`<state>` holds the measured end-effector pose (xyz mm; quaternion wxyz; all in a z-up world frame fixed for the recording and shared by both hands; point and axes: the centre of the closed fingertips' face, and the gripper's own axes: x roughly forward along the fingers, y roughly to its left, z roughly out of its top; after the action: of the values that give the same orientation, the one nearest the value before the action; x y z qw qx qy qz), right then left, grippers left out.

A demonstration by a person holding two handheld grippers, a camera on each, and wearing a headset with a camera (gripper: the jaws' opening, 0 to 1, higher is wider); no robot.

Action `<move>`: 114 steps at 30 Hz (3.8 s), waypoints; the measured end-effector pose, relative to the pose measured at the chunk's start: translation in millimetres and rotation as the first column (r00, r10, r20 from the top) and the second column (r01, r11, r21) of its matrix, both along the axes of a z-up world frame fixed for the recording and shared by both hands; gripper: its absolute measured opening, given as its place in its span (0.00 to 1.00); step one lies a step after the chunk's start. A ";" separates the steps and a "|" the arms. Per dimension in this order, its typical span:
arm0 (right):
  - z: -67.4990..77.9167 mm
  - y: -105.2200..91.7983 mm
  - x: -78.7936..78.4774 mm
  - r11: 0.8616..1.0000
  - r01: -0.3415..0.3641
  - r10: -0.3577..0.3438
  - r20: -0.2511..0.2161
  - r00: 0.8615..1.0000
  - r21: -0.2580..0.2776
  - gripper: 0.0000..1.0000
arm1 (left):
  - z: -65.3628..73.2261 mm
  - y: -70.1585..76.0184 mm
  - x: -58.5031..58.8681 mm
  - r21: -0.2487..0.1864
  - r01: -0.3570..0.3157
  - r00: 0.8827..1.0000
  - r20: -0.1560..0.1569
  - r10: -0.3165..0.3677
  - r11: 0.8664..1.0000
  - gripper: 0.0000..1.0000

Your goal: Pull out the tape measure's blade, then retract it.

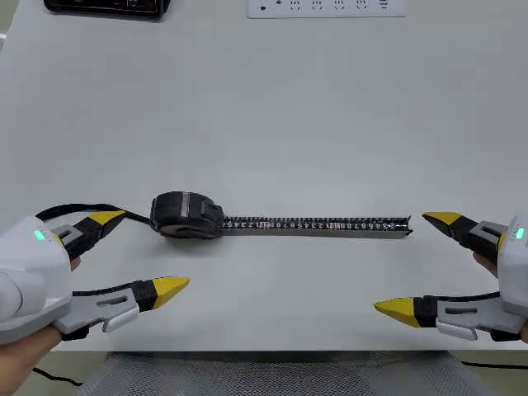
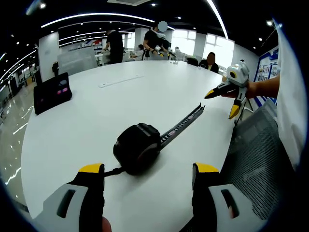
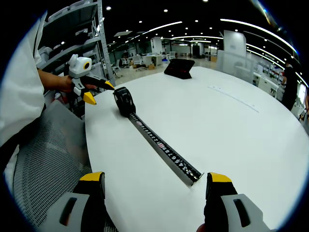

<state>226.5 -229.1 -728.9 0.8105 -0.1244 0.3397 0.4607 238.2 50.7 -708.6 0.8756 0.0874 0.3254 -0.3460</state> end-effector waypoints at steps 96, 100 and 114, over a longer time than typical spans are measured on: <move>2.5 -6.1 1.4 0.999 0.037 -0.037 0.004 0.999 0.020 0.89 | -12.6 -33.8 18.1 -0.143 -0.242 0.967 -0.113 0.227 0.960 0.82; 3.1 -6.5 1.6 0.999 0.036 -0.036 0.003 0.999 0.020 0.88 | -12.7 -33.7 20.1 -0.148 -0.270 0.960 -0.116 0.254 0.952 0.82; 0.7 -10.3 10.0 1.000 0.007 -0.007 0.006 1.000 0.009 0.80 | -18.0 -34.9 32.2 -0.127 -0.404 0.915 -0.078 0.397 0.906 0.81</move>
<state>236.5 -239.4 -728.2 0.8136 -0.1210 0.3356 0.4590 270.4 15.8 -726.6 0.9235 -0.0518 0.3331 -0.1832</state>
